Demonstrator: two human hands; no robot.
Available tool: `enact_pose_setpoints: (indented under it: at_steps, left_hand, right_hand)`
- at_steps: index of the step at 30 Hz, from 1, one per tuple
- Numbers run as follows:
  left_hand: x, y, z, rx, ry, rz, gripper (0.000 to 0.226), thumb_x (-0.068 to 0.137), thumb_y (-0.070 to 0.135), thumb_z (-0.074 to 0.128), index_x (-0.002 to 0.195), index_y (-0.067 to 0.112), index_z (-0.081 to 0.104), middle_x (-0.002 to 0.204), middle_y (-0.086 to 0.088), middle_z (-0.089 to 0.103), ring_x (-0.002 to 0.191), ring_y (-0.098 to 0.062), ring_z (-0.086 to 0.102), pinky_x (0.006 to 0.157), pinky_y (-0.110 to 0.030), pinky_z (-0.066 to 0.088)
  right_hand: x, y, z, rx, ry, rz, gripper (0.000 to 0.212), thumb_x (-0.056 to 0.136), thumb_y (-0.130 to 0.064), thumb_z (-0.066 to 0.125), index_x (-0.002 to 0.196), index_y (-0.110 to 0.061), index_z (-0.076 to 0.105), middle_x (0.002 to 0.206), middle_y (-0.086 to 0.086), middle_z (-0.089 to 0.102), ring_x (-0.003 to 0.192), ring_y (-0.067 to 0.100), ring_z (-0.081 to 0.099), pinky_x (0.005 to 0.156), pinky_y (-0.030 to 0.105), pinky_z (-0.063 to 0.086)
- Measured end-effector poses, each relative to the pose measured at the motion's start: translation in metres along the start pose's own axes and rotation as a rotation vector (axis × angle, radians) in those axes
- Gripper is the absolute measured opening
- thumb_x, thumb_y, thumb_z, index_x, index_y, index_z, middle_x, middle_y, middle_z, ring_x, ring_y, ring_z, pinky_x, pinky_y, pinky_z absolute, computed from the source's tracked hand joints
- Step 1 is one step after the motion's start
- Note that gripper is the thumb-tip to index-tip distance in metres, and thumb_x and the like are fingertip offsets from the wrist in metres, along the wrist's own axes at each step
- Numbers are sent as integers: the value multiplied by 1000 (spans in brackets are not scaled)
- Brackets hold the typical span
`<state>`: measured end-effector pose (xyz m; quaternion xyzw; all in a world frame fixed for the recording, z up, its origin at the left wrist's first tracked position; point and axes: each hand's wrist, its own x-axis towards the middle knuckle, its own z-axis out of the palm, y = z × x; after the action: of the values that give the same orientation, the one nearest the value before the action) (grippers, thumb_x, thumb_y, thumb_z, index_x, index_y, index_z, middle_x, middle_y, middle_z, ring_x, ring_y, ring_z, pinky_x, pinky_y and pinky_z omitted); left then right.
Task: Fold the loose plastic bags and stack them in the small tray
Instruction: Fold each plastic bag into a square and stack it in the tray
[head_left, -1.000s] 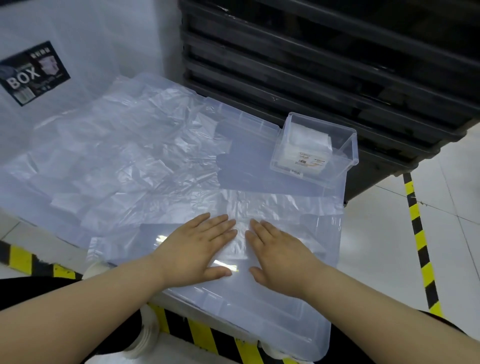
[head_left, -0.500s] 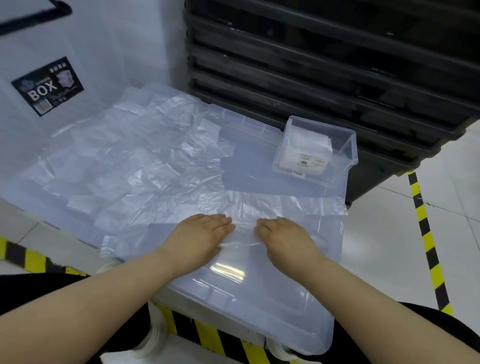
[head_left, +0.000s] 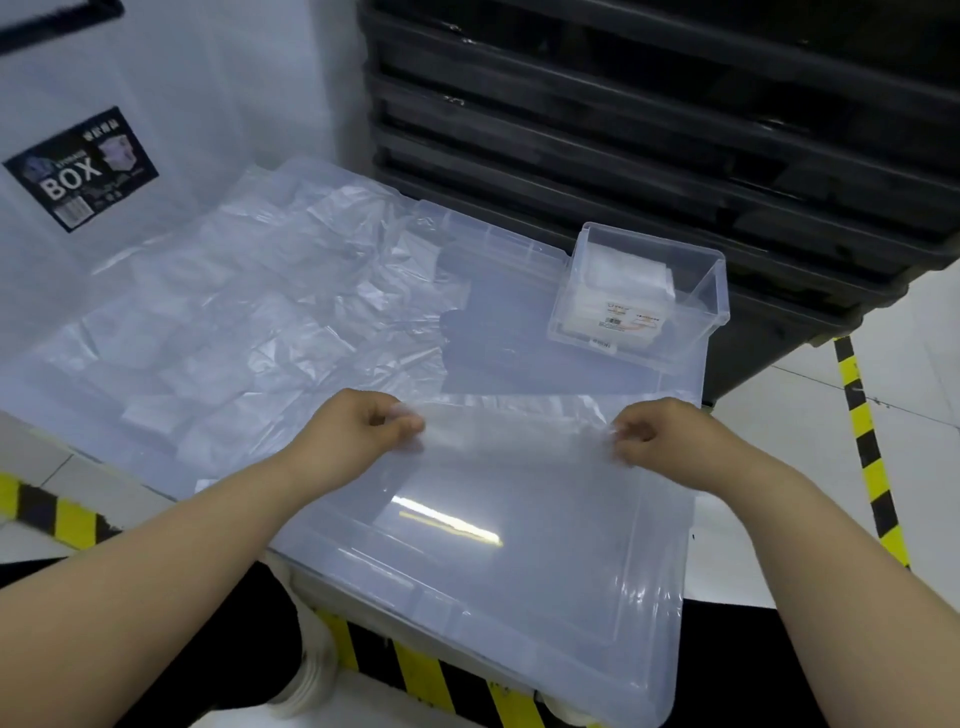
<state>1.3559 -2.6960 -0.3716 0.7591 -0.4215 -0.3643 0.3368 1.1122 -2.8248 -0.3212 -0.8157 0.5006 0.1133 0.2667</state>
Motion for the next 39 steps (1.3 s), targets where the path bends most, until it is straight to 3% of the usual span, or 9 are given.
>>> enact_pose_setpoints:
  at_steps: [3,6,10,13,18,23,27,33,39]
  left_hand:
    - [1,1,1,-48,38,-48,25,88,16,61,75,-6,62,67,-8,56,54,-5,50,51,-8,34]
    - [0,4,4,165,175,-17,7,90,20,59,87,14,56,67,3,58,66,-13,53,60,-18,38]
    - [-3,-1,19,653,511,540,33,86,27,49,114,10,52,98,-14,65,96,-27,51,82,-37,36]
    - [-10,-7,46,793,314,762,42,100,36,18,122,11,45,120,-15,62,116,-23,41,104,-34,21]
    - [-6,-16,58,978,137,634,65,101,39,3,120,7,57,117,-12,64,110,-27,60,106,-31,13]
    - [2,-13,54,1028,47,534,73,100,42,4,113,6,65,116,-12,65,104,-27,64,103,-31,16]
    - [4,-13,54,1036,40,531,72,100,43,5,113,6,65,117,-12,64,105,-27,63,96,-34,26]
    - [7,-12,50,1041,67,512,72,99,44,6,113,4,65,116,-14,64,104,-29,63,94,-34,26]
    - [8,-13,48,1003,76,511,71,100,42,6,112,5,65,116,-17,64,104,-32,63,95,-35,23]
  right_hand:
    - [4,7,-6,207,-24,67,15,85,-9,58,73,-18,60,71,-2,64,68,13,61,71,26,46]
    - [10,6,-2,216,-26,88,21,86,-9,56,69,-21,55,68,-2,64,59,6,59,66,23,44]
    - [18,-1,4,129,-7,92,24,88,-10,51,67,-21,52,66,-2,61,58,7,56,61,21,42]
    - [21,-3,6,149,-3,95,25,90,-12,50,67,-21,50,65,-2,59,56,7,55,56,19,40]
    - [18,-2,-3,210,-121,81,12,85,-25,64,88,-18,55,80,-3,60,71,13,57,74,26,47]
    - [8,15,-25,124,-225,152,20,80,-22,69,96,-24,57,86,-8,56,83,8,54,69,19,41]
    - [5,25,-36,308,-122,209,10,83,-13,65,81,-20,58,73,1,62,68,9,54,69,21,39]
    - [10,37,-35,555,159,312,3,87,-8,60,89,-9,59,63,5,52,52,13,47,52,21,37]
    - [18,38,-26,564,284,326,9,92,-16,53,92,-7,57,78,5,57,59,12,48,54,22,38]
